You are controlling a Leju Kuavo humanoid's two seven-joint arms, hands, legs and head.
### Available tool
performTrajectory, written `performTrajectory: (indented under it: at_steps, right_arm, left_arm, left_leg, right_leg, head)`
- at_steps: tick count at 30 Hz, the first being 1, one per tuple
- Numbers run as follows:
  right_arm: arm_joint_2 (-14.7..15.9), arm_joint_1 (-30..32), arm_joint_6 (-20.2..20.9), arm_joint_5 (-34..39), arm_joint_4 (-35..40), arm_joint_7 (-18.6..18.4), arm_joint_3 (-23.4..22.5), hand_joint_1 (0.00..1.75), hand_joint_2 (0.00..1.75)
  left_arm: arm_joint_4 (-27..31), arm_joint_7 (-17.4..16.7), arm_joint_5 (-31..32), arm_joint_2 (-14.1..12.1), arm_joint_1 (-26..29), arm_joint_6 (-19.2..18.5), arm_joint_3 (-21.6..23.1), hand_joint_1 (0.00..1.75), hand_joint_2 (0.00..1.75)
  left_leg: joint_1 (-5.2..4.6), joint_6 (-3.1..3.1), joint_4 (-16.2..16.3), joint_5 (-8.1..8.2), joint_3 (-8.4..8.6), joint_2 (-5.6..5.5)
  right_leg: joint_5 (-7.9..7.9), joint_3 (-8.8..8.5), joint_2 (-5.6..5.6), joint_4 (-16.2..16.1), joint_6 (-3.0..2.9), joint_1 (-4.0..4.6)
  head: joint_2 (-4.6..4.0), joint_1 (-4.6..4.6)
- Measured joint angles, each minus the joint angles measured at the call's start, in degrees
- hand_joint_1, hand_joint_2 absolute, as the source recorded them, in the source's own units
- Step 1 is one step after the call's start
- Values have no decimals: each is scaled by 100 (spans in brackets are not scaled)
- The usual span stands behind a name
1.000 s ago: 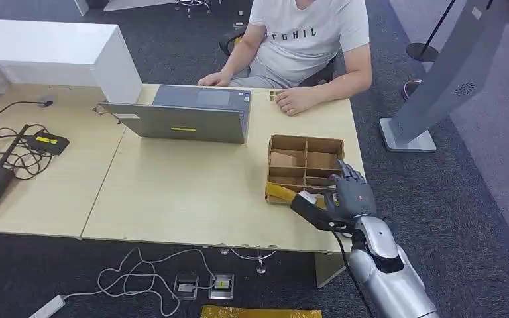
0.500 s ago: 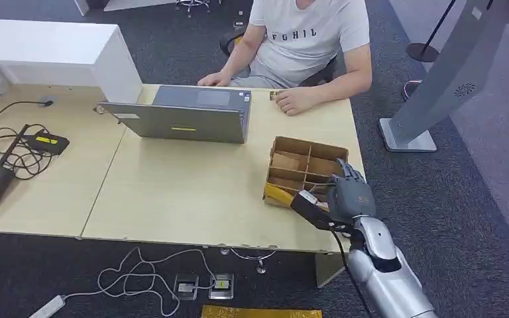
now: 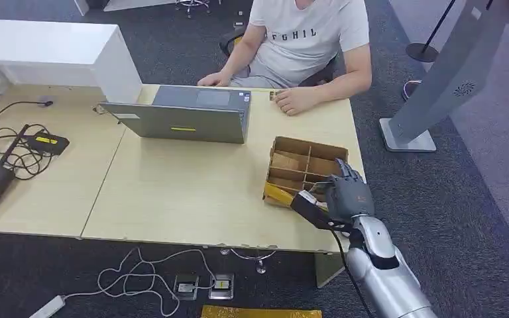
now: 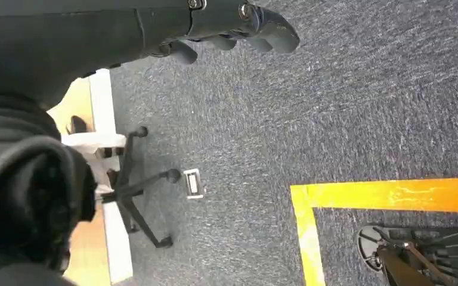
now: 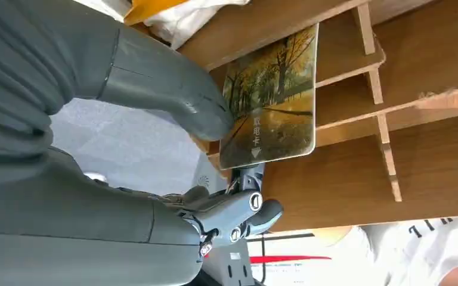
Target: Pass the card to the sensor for recognition and then transmit it.
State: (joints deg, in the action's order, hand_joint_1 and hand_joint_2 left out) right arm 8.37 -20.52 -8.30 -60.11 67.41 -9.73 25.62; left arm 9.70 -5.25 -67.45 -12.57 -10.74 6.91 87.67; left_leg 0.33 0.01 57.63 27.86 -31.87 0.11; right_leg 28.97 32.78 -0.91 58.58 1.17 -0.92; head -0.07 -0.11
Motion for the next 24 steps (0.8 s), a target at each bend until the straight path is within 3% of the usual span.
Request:
performTrajectory:
  at_steps: [12, 13, 14, 24]
  right_arm:
    - [-46, -77, -134, 6, -206, 29, 0, 175, 175]
    - [-46, -79, -147, 6, -217, 26, 0, 120, 175]
    - [-46, -84, -151, 2, -226, 24, 0, 0, 175]
    - [-48, -160, -339, -15, -335, 101, 0, 0, 175]
  left_arm:
    - [0, 0, 0, 0, 0, 24, 4, 0, 0]
    - [0, 0, 0, 0, 0, 24, 4, 0, 0]
    - [0, 0, 0, 0, 0, 24, 4, 0, 0]
    - [0, 0, -7, 0, -1, 18, 4, 0, 0]
  left_leg:
    - [0, -1, 0, -1, 5, 1]
    - [0, -1, 0, -1, 6, 1]
    - [0, -1, 0, -1, 6, 1]
    - [0, -1, 0, -1, 9, 2]
  right_leg:
    - [-1, -4, 1, 0, 0, 0]
    - [-1, -4, 1, 0, 0, 0]
    - [-1, -5, 1, 0, 0, 0]
    - [-1, -5, 2, 0, 0, 0]
  head:
    - [0, 0]
    - [0, 0]
    - [0, 0]
    - [0, 0]
